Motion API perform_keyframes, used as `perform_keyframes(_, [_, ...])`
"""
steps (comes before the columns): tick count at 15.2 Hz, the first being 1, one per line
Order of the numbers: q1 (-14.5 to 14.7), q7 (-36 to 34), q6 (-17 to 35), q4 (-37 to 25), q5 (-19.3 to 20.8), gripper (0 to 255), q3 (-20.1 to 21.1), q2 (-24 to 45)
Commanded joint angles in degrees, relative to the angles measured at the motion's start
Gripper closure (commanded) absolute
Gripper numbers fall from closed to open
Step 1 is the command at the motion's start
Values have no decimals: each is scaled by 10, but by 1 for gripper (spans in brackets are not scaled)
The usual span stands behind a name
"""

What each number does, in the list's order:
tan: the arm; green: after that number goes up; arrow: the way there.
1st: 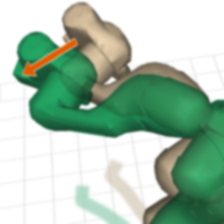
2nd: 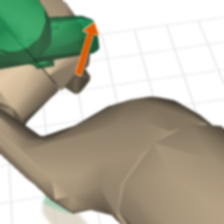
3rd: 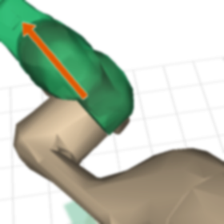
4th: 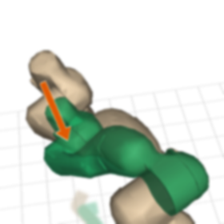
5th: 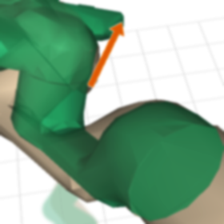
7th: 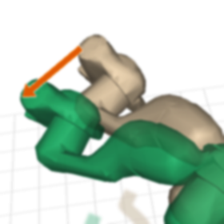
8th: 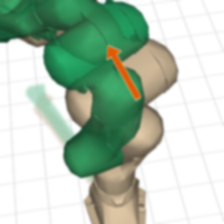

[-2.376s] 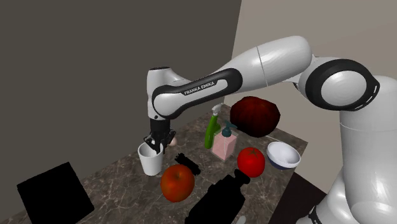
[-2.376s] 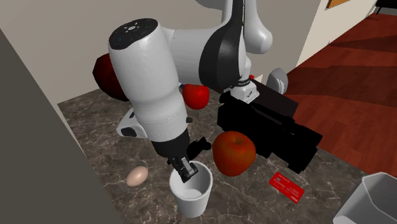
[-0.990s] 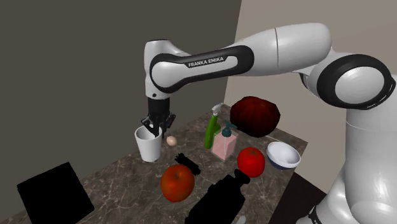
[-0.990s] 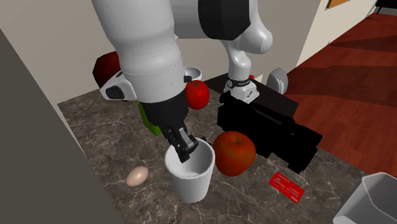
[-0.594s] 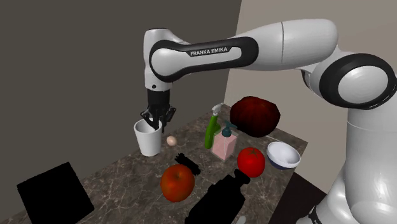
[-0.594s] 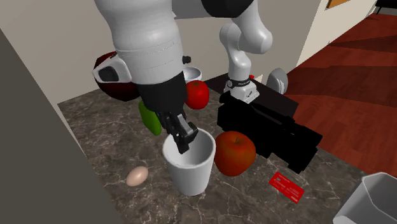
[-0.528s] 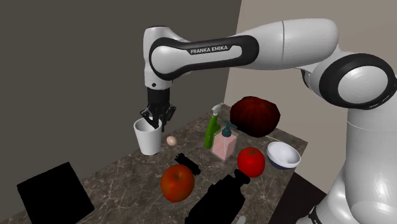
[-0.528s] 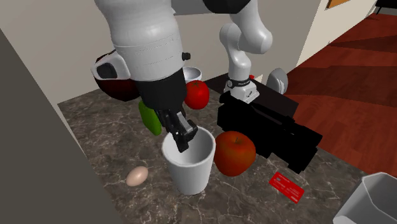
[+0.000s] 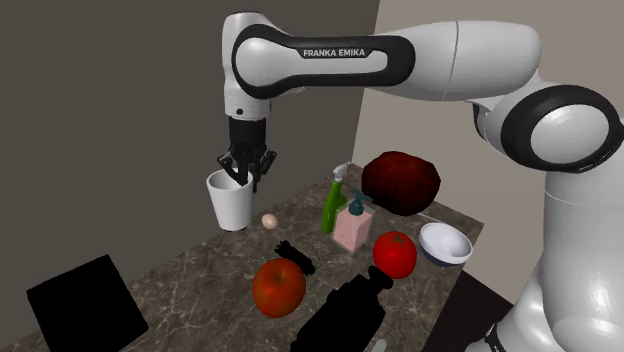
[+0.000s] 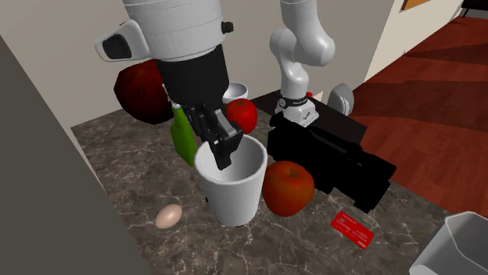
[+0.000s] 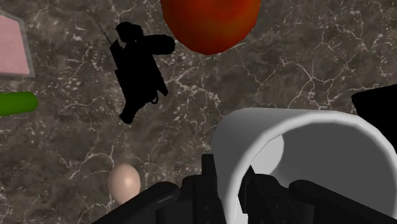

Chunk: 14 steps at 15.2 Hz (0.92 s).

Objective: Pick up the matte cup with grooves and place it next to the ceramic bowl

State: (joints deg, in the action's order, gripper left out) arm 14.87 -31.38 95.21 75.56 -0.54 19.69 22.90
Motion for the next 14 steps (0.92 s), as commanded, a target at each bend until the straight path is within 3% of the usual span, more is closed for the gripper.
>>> perform_keyframes(1, [2, -2, -17, -20, 1, 255, 0, 3])
perform_keyframes(6, [7, -6, -55, -67, 4, 255, 1, 11])
perform_keyframes(14, [-79, 94, -2, 161, -51, 255, -22, -160])
